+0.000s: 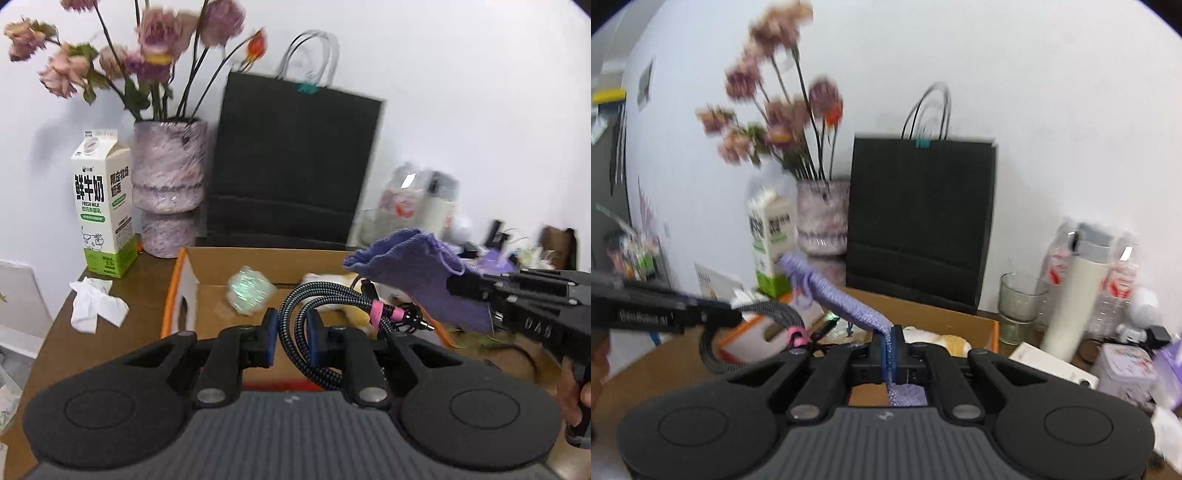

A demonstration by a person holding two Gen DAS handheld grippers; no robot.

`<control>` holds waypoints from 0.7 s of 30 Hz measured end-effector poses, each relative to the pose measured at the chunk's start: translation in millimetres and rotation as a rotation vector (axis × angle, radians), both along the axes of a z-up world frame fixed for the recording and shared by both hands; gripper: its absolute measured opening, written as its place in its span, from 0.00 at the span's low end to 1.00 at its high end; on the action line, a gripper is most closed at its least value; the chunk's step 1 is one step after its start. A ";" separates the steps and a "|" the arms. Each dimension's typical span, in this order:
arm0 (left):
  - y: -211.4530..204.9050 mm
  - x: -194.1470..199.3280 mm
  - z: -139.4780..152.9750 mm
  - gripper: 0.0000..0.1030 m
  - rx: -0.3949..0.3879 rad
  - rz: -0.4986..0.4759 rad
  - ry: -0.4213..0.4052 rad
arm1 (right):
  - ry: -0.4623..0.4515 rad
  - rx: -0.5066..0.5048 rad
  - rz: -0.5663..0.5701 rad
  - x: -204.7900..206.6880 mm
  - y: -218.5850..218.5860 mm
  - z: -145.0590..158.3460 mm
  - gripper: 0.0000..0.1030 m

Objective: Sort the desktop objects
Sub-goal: 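Grasp the purple pouch with the right gripper while the left gripper grasps the braided cable, then drop the pouch and cable into the box and withdraw both grippers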

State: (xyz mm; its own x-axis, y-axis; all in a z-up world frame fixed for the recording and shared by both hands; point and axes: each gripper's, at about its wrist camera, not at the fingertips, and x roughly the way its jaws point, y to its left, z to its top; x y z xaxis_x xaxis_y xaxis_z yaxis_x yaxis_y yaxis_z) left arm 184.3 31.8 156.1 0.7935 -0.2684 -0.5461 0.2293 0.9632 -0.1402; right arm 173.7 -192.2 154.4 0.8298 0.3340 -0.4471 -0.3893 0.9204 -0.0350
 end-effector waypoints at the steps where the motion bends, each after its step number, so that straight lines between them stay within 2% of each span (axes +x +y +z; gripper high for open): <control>1: -0.4 15.7 -5.1 0.16 0.012 -0.009 0.022 | 0.014 -0.016 -0.003 14.7 5.8 -5.2 0.02; 3: 2.1 47.1 -20.8 0.16 0.012 0.021 0.094 | 0.052 -0.055 0.006 44.1 19.9 -19.9 0.02; 7: -3.9 93.1 -52.8 0.16 0.107 0.055 0.161 | 0.152 -0.154 -0.003 94.6 51.4 -59.3 0.02; 10: -9.3 109.5 -73.7 0.17 0.184 0.055 0.216 | 0.238 -0.202 0.013 113.4 72.9 -89.1 0.02; 13: -12.1 114.9 -87.0 0.19 0.253 0.095 0.220 | 0.345 -0.139 0.067 128.4 84.2 -104.6 0.04; 14: -10.6 114.2 -87.1 0.27 0.242 0.096 0.211 | 0.391 -0.081 0.074 134.6 83.3 -107.1 0.06; 15: -8.3 113.1 -84.9 0.38 0.223 0.092 0.206 | 0.421 -0.029 0.077 137.7 80.4 -108.1 0.14; 16: -5.7 111.1 -79.8 0.42 0.199 0.099 0.203 | 0.461 0.042 0.079 142.4 74.5 -107.1 0.28; 17: -3.5 108.5 -73.7 0.42 0.180 0.110 0.190 | 0.478 0.100 0.076 144.5 68.9 -104.6 0.32; 18: -1.7 105.4 -66.5 0.47 0.164 0.112 0.174 | 0.479 0.151 0.069 143.9 61.9 -100.3 0.43; 19: 0.5 103.0 -58.9 0.51 0.156 0.109 0.162 | 0.468 0.197 0.065 141.7 51.9 -93.8 0.59; 20: 2.2 100.1 -50.9 0.63 0.149 0.111 0.150 | 0.453 0.225 0.055 138.9 42.3 -87.6 0.67; 21: 3.7 97.6 -43.9 0.79 0.144 0.115 0.141 | 0.440 0.237 0.035 138.4 36.0 -81.3 0.81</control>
